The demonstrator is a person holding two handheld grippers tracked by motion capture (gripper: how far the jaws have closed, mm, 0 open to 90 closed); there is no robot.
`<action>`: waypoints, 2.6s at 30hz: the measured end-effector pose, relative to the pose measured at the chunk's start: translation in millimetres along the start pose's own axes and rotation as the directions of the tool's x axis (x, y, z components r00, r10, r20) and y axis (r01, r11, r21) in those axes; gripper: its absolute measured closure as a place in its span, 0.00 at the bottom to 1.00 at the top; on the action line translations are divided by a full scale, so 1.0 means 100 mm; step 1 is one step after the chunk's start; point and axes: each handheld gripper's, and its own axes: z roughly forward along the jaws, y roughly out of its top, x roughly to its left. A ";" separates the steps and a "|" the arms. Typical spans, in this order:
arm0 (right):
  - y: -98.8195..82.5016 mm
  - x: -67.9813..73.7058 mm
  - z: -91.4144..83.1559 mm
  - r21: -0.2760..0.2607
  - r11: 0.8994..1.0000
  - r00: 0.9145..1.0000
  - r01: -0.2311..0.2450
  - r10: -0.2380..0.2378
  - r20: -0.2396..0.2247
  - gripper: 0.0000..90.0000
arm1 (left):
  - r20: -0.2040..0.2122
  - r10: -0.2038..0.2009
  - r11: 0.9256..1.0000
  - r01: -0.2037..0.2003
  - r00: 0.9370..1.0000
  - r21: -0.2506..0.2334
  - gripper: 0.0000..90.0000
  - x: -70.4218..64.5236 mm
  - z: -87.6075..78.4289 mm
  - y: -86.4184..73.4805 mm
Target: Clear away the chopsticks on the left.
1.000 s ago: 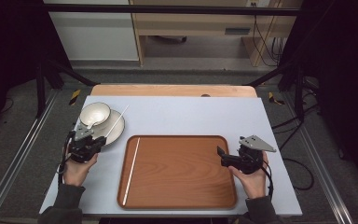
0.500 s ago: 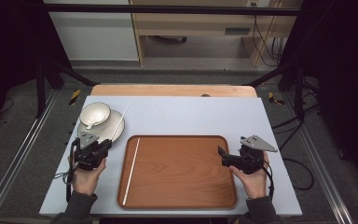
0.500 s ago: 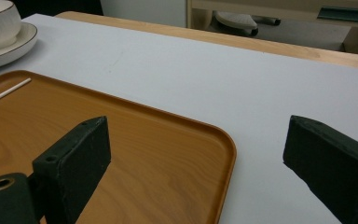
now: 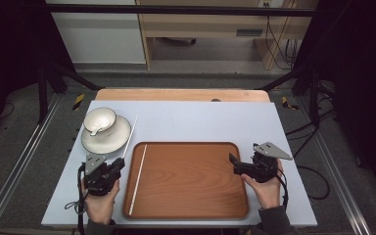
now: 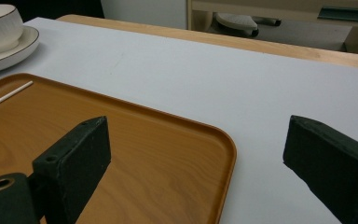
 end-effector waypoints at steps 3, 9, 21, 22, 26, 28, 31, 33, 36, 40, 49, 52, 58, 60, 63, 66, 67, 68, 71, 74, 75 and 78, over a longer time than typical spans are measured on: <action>0.00 0.00 0.01 0.002 1.000 1.000 0.007 -0.007 0.007 0.08 | -0.005 -0.031 0.999 0.031 0.999 -0.007 0.93 -0.06 -0.04 -0.14; 0.00 0.02 0.02 0.006 1.000 1.000 0.010 -0.010 0.006 0.08 | -0.001 -0.045 0.999 0.045 0.999 -0.019 0.93 -0.14 -0.04 -0.27; 0.01 0.04 0.02 0.005 1.000 1.000 0.017 -0.017 0.004 0.09 | -0.017 -0.041 0.999 0.041 0.999 -0.011 0.93 -0.35 0.00 -0.50; 0.02 0.05 0.02 0.002 1.000 1.000 0.015 -0.015 0.002 0.09 | -0.018 -0.031 1.000 0.031 0.999 0.002 0.93 -0.37 0.01 -0.54; 0.01 0.06 0.02 0.004 1.000 1.000 0.019 -0.019 0.001 0.09 | -0.012 -0.033 0.999 0.033 0.999 0.022 0.93 -0.40 0.05 -0.59; 0.01 0.06 0.03 0.006 1.000 1.000 0.022 -0.022 0.001 0.09 | -0.016 -0.027 0.999 0.028 1.000 0.023 0.93 -0.42 0.05 -0.61; 0.01 0.06 0.03 0.009 1.000 1.000 0.021 -0.021 0.000 0.09 | -0.024 -0.027 0.999 0.027 0.999 0.028 0.93 -0.43 0.06 -0.63; 0.01 0.06 0.03 0.007 1.000 1.000 0.021 -0.021 -0.001 0.09 | -0.028 -0.026 0.999 0.026 0.999 0.033 0.93 -0.44 0.07 -0.64; 0.01 0.06 0.03 0.007 1.000 1.000 0.024 -0.024 -0.001 0.09 | -0.033 -0.021 0.998 0.023 0.999 0.051 0.93 -0.44 0.11 -0.67; 0.01 0.06 0.03 0.007 1.000 1.000 0.025 -0.025 0.000 0.09 | -0.045 -0.017 0.997 0.021 0.999 0.079 0.93 -0.46 0.16 -0.69; 0.00 0.06 0.04 0.010 1.000 1.000 0.024 -0.024 -0.001 0.09 | -0.060 -0.008 0.995 0.014 0.998 0.103 0.93 -0.49 0.20 -0.72; 0.00 0.06 0.04 0.012 1.000 1.000 0.022 -0.022 -0.003 0.09 | -0.064 -0.007 0.995 0.014 0.998 0.101 0.93 -0.49 0.21 -0.72; 0.00 0.07 0.05 0.014 1.000 1.000 0.027 -0.027 -0.001 0.09 | -0.072 -0.001 0.994 0.008 0.997 0.106 0.93 -0.50 0.21 -0.72; 0.00 0.07 0.05 0.013 1.000 1.000 0.027 -0.027 -0.001 0.09 | -0.070 -0.002 0.994 0.009 0.998 0.106 0.93 -0.51 0.21 -0.72; 0.00 0.07 0.05 0.014 1.000 1.000 0.025 -0.025 0.000 0.09 | -0.068 0.002 0.994 0.005 0.998 0.108 0.93 -0.51 0.21 -0.71; 0.00 0.07 0.05 0.013 1.000 1.000 0.023 -0.023 0.000 0.09 | -0.062 0.005 0.994 0.002 0.998 0.107 0.93 -0.52 0.21 -0.72; 0.00 0.06 0.04 0.012 1.000 1.000 0.025 -0.025 0.000 0.09 | -0.060 0.010 0.994 -0.003 0.998 0.108 0.93 -0.52 0.22 -0.72; 0.00 0.07 0.04 0.012 1.000 1.000 0.024 -0.024 0.000 0.09 | -0.061 0.014 0.994 -0.007 0.998 0.109 0.93 -0.53 0.22 -0.72; 0.00 0.07 0.04 0.010 1.000 1.000 0.021 -0.021 0.000 0.09 | -0.060 0.026 0.993 -0.019 0.998 0.117 0.93 -0.54 0.21 -0.71; 0.00 0.07 0.04 0.011 1.000 1.000 0.021 -0.021 0.001 0.09 | -0.057 0.025 0.993 -0.018 0.998 0.118 0.92 -0.53 0.21 -0.71; 0.00 0.07 0.04 0.011 1.000 1.000 0.021 -0.021 0.001 0.09 | -0.055 0.024 0.993 -0.017 0.998 0.119 0.92 -0.53 0.21 -0.71; 0.00 0.07 0.04 0.010 1.000 1.000 0.021 -0.021 0.001 0.09 | -0.048 0.023 0.992 -0.017 0.999 0.124 0.91 -0.53 0.20 -0.71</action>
